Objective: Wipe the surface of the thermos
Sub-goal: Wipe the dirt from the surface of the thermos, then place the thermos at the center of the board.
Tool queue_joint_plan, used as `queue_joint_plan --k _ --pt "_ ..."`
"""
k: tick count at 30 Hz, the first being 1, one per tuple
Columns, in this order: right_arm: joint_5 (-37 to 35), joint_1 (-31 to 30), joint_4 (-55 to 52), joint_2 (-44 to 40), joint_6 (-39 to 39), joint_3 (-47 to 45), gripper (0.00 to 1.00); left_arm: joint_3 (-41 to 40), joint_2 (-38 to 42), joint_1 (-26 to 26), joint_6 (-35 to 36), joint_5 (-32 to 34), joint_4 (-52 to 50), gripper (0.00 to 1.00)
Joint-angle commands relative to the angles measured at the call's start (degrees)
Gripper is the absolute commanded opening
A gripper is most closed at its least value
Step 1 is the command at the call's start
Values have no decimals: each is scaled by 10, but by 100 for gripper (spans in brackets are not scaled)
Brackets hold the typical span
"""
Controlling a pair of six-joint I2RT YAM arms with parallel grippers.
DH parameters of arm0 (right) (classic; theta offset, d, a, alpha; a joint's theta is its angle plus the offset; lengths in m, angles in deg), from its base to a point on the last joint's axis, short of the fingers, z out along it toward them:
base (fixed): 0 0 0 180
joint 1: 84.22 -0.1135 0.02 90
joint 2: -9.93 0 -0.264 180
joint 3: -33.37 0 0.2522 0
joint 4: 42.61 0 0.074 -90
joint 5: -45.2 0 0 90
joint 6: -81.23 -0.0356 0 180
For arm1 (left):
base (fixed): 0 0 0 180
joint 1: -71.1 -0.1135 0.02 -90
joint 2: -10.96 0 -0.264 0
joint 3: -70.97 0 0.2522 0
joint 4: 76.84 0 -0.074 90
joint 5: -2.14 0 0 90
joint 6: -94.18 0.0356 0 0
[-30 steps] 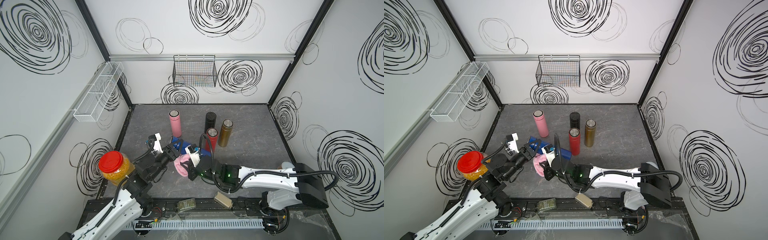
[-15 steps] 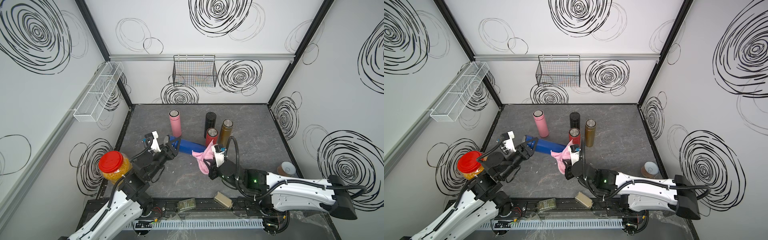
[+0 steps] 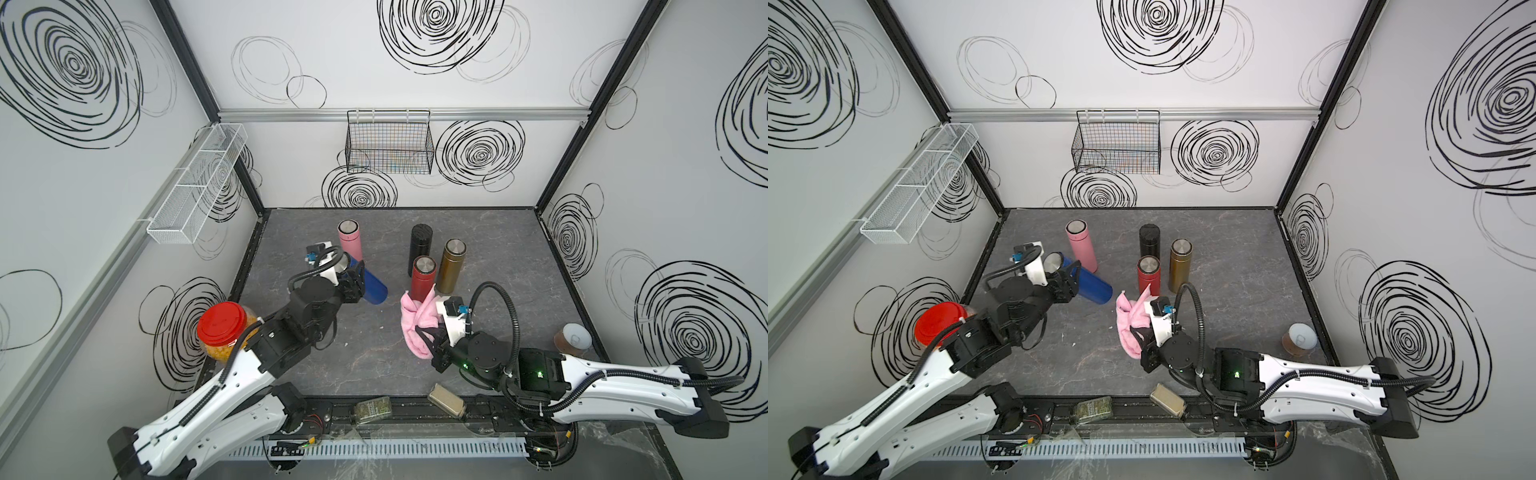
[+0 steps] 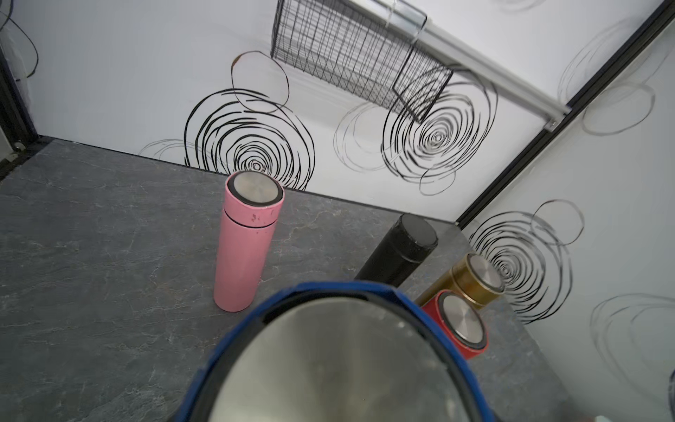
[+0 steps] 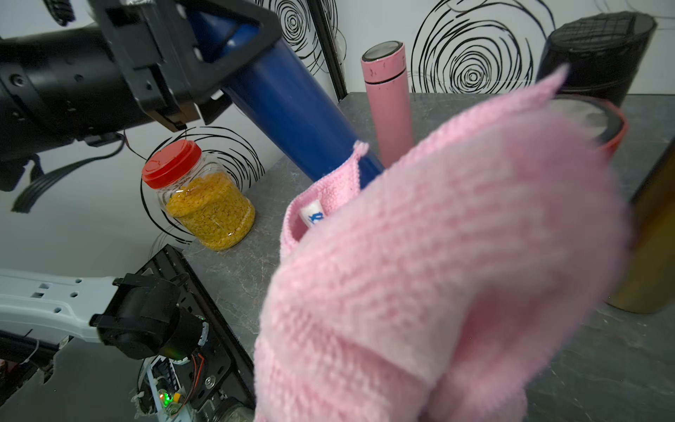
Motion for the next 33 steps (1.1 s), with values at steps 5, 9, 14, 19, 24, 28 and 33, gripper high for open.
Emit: queue_joint_plan --k 5,9,14,19,24,28,33 --pt "-36 18 9 -61 23 -28 0 91 -162 4 95 64 96 0" --pt "-34 30 12 -98 22 -45 0 136 -238 2 112 67 112 0" --pt "-29 41 3 -108 29 -42 0 183 -321 -24 112 32 123 0" --pt "-30 47 -4 -108 31 -38 0 227 -390 -49 113 20 128 0" --pt "-23 64 -10 -117 31 -39 0 270 -450 -70 105 -13 121 0" --pt "-9 82 -10 -126 30 -44 0 280 -482 -78 97 -11 126 0" --pt "1 95 -8 -127 25 -52 0 267 -505 -81 82 -5 151 0"
